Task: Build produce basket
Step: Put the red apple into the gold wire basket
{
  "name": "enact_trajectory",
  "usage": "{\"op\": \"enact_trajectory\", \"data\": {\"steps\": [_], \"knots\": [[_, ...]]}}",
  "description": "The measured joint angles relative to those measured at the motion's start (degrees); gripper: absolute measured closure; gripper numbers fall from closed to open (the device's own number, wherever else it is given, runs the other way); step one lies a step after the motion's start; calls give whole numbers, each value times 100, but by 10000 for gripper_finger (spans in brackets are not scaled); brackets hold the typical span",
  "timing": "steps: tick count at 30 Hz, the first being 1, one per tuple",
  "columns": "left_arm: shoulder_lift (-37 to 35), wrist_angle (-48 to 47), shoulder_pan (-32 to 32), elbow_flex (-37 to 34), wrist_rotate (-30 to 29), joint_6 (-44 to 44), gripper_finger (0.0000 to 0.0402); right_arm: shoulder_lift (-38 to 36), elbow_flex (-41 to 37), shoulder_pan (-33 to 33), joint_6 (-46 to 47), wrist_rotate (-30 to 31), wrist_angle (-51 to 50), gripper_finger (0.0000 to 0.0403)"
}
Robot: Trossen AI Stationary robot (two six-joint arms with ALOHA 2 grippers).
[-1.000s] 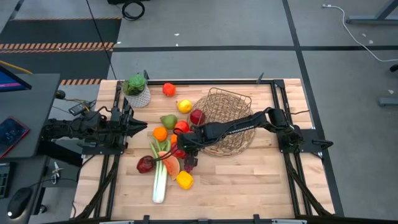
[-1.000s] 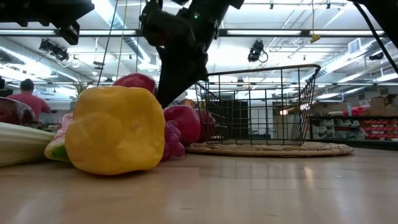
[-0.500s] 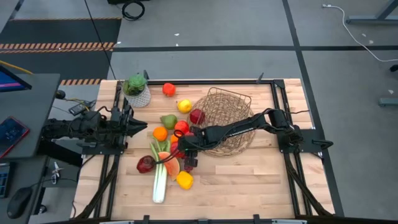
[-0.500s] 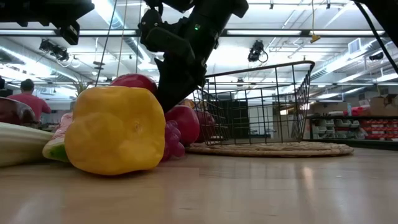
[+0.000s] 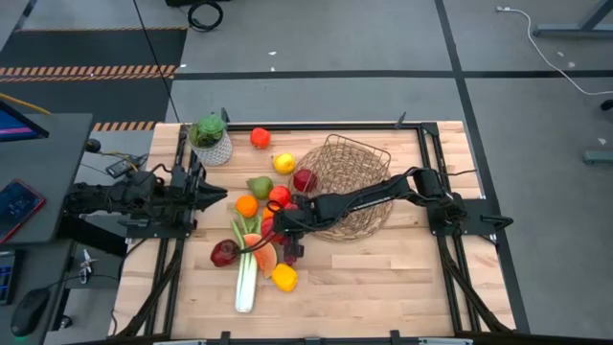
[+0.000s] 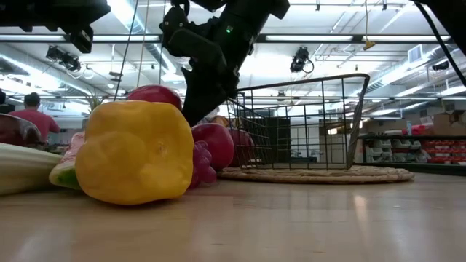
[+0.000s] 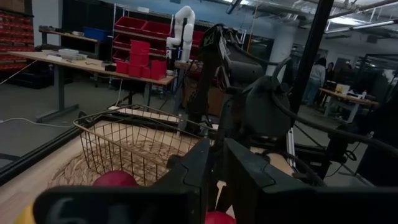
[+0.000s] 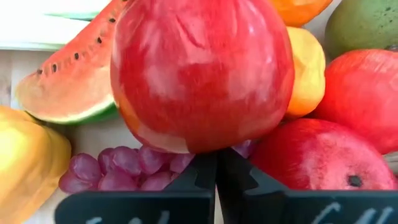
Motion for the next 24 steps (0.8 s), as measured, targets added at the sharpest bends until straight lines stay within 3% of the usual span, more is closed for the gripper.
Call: {"op": "enact_trajectory", "data": {"steps": [14, 24], "knots": [[774, -183, 0, 0, 40, -133, 319, -9, 288, -51, -130, 8, -459, 400], [1013, 14, 0, 0, 40, -135, 312, -292, 288, 46, -135, 641, -741, 402]]}}
